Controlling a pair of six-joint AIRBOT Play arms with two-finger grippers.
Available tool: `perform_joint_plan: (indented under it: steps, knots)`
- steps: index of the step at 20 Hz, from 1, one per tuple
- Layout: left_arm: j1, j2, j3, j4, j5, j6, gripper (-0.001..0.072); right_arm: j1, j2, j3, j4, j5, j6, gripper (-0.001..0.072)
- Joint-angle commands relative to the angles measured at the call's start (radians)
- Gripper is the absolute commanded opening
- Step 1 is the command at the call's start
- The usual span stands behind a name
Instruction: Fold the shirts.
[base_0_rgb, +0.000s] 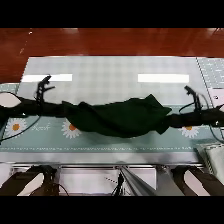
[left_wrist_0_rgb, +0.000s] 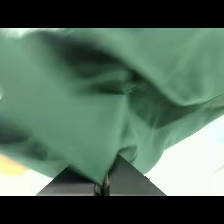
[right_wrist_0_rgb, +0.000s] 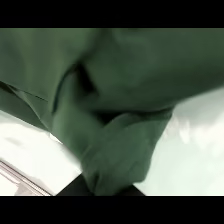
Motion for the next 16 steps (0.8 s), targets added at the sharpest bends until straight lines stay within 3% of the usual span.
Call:
perform_joint_plan:
  steps: [1, 5, 8, 12, 16]
  knots:
    - [0.014, 0.146, 0.201, 0.003, -0.008, -0.033, 0.0019, 0.014, 0.009, 0.285, 0.048, 0.093, 0.009, 0.0024]
    - [0.093, 0.266, 0.489, 0.003, -0.006, -0.042, 0.0020, 0.013, 0.074, 0.632, 0.052, 0.024, 0.047, 0.0024]
    - [0.158, 0.303, 0.708, 0.023, 0.000, -0.041, 0.0020, 0.013, 0.115, 0.824, 0.050, -0.081, 0.131, 0.0024]
    - [0.187, 0.317, 0.932, 0.026, 0.009, -0.038, 0.0020, 0.013, 0.160, 0.961, 0.047, -0.161, 0.195, 0.0023]
    - [0.187, 0.346, 1.068, 0.029, 0.008, -0.038, 0.0020, 0.014, 0.193, 1.085, -0.005, -0.124, 0.286, 0.0024]
